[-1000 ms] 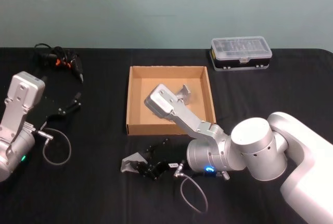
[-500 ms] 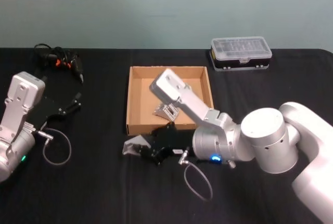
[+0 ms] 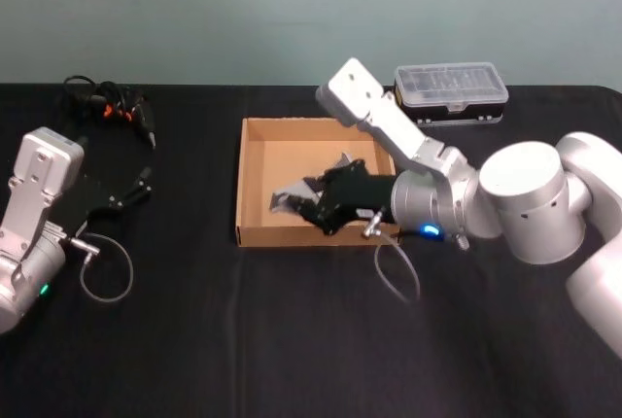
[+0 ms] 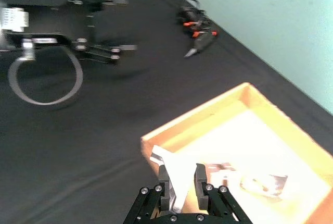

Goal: Use one hand to pick up the angle iron from the table and place it into the box.

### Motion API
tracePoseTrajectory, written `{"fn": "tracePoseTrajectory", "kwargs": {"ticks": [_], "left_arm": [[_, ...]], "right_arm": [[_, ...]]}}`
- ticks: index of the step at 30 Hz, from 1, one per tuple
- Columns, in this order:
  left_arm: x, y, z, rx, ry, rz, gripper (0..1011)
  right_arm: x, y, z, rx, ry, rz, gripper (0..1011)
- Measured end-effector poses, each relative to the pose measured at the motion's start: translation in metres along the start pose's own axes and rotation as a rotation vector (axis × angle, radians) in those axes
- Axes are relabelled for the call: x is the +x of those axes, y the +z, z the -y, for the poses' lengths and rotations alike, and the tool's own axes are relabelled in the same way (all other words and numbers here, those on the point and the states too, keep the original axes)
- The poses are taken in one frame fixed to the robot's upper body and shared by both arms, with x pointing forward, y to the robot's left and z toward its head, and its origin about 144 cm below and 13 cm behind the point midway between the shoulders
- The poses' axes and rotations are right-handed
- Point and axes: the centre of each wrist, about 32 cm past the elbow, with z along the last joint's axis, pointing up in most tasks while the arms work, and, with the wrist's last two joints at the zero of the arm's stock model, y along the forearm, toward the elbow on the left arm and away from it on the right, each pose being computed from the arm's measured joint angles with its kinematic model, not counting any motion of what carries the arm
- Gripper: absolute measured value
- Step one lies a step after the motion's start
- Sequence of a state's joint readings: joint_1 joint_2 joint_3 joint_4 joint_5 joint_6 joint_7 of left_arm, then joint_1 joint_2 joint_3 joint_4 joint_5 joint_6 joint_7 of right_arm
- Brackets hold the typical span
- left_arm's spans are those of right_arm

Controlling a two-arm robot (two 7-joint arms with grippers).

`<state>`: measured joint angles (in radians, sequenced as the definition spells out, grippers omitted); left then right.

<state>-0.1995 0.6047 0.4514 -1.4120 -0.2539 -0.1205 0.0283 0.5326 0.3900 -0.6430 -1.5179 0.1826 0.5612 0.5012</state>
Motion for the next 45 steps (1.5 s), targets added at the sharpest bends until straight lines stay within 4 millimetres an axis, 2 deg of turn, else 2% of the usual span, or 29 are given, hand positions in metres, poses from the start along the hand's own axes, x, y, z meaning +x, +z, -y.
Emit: {"fn": "tracePoseTrajectory", "kwargs": {"ticks": [7, 14, 32, 45], "left_arm": [[0.0, 0.0, 0.0, 0.0, 0.0, 0.0, 1011], [0.0, 0.0, 0.0, 0.0, 0.0, 0.0, 1011], [0.0, 0.0, 0.0, 0.0, 0.0, 0.0, 1011], [0.0, 0.0, 0.0, 0.0, 0.0, 0.0, 1011]], "right_arm": [[0.017, 0.005, -0.01, -0.018, -0.037, -0.001, 287], [0.031, 0.005, -0.028, -0.018, -0.033, -0.068, 287], [0.045, 0.0, -0.065, 0.005, -0.002, -0.211, 287], [0.055, 0.0, -0.079, -0.019, -0.019, -0.225, 287]]}}
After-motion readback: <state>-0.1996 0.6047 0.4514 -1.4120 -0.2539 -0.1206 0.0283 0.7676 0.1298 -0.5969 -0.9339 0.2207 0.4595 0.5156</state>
